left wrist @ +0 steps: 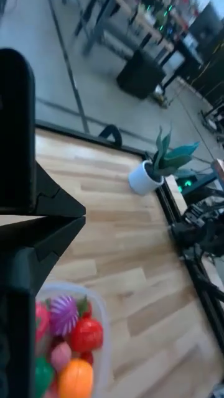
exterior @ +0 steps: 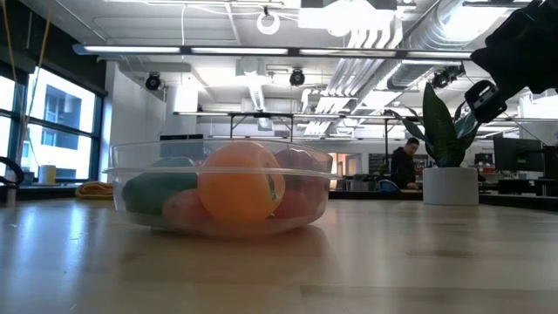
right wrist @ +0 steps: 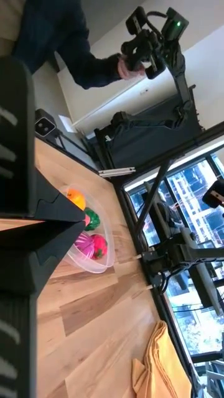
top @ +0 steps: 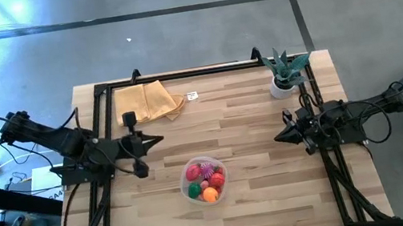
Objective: Pick and placing Produce into tupperware
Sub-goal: Return to Home Position
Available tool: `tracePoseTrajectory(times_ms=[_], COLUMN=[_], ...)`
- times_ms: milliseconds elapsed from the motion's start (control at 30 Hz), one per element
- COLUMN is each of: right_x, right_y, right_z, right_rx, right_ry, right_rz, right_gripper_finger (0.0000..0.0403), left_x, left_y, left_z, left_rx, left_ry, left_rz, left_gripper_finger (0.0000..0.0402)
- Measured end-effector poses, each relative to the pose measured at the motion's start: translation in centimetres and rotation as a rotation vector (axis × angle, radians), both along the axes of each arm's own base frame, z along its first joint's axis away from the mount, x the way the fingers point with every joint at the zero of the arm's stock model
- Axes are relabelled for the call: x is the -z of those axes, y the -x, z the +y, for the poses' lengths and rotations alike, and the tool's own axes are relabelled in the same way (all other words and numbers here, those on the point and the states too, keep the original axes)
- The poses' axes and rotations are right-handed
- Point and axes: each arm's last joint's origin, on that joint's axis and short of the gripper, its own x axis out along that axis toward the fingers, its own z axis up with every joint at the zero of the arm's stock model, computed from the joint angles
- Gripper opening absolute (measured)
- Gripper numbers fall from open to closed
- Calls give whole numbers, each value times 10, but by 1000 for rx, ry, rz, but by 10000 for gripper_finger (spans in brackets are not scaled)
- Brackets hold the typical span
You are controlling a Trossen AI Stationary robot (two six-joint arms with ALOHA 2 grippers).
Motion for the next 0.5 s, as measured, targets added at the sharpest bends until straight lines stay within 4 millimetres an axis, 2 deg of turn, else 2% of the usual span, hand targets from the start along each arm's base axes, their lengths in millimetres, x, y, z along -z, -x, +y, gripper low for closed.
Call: tracePoseTrajectory(times_ms=[167,300,500], right_x=[0,0,0], right_y=[0,0,0], right_z=[0,0,0], right_rx=[-2,-2,-2], right_ry=[0,0,0], right_rz=[1,1,0], right_gripper_finger=[0,0,0], left_x=[3,3,11], left_y=[-12,-24,-45], left_z=[-2,8,10], left_rx=[-34,-76,61], left_ry=[-55,42,135], left_rz=[-4,-53,-38], left_gripper_finger=[1,1,1])
